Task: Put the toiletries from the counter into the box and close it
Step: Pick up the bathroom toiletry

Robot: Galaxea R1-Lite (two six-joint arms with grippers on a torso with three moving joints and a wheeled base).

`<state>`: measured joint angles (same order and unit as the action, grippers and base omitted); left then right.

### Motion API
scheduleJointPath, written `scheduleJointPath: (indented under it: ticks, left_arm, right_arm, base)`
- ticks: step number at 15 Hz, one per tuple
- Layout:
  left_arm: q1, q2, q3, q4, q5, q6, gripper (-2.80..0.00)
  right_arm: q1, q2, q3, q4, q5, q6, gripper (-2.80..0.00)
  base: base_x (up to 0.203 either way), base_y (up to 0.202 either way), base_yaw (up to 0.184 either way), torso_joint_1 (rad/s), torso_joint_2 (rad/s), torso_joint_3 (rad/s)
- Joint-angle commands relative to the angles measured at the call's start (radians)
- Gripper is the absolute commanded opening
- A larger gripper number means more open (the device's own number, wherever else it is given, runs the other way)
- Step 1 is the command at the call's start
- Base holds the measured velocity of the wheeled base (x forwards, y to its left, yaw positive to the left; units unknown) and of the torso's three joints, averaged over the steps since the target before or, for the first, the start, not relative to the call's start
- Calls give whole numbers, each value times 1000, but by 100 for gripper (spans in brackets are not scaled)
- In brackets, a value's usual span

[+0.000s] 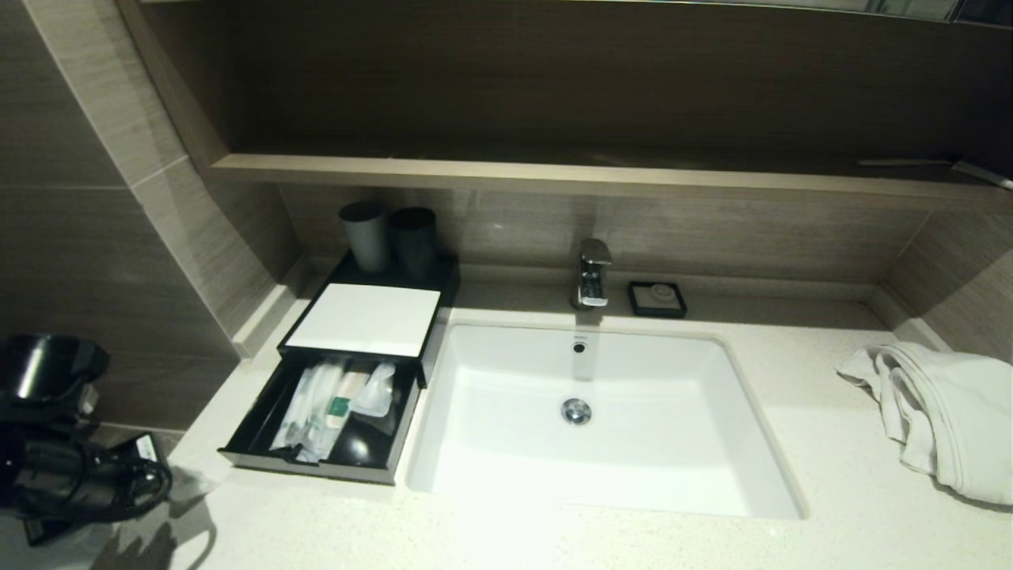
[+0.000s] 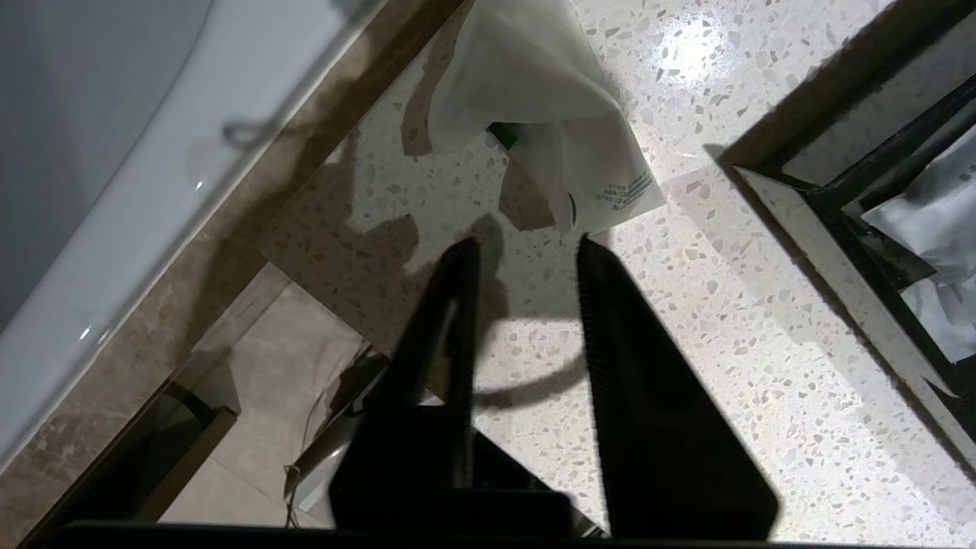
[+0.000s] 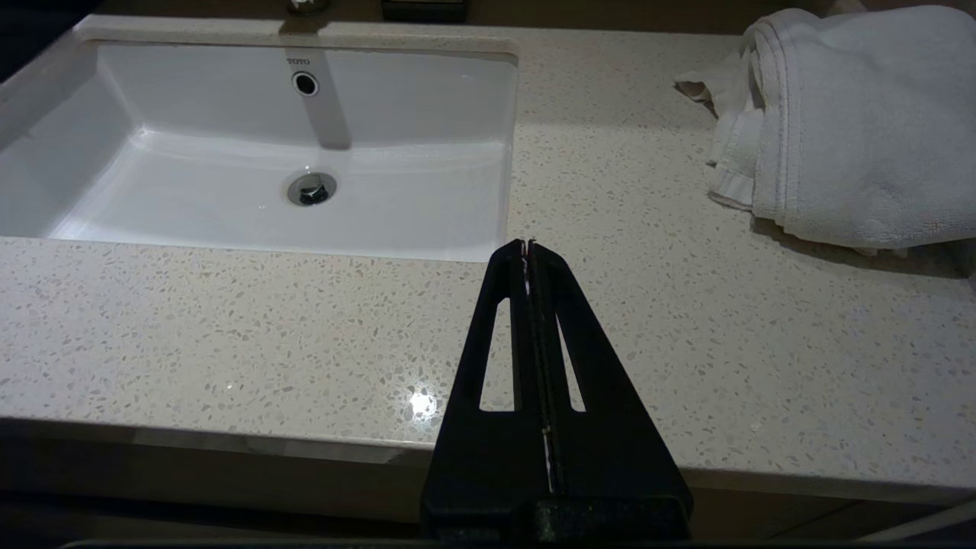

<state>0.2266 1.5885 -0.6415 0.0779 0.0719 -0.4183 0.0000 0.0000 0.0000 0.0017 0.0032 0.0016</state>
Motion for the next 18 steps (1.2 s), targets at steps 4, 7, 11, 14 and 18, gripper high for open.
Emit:
scheduleJointPath:
  ticks: [4,7,11,14,18]
  left_arm:
    - [-1,48,5,-49,-1,-28,0]
    - [0,87,0,-53,-1,-30,0]
    - [0,104,-1,-53,-1,-46,0]
    - [0,132,-3,-53,-1,-60,0]
    - [0,163,22,-142,0,-66,0]
  right_arm:
    - [0,0,0,0,0,0,-280]
    - [0,0,0,0,0,0,-280]
    - [0,0,0,0,0,0,-280]
    - [0,0,0,0,0,0,-280]
    - [0,0,0,0,0,0,-280]
  base:
    - [0,0,0,0,0,0]
    - [0,0,0,0,0,0]
    - [0,0,0,0,0,0]
    - [0,0,0,0,0,0]
    - [0,0,0,0,0,0]
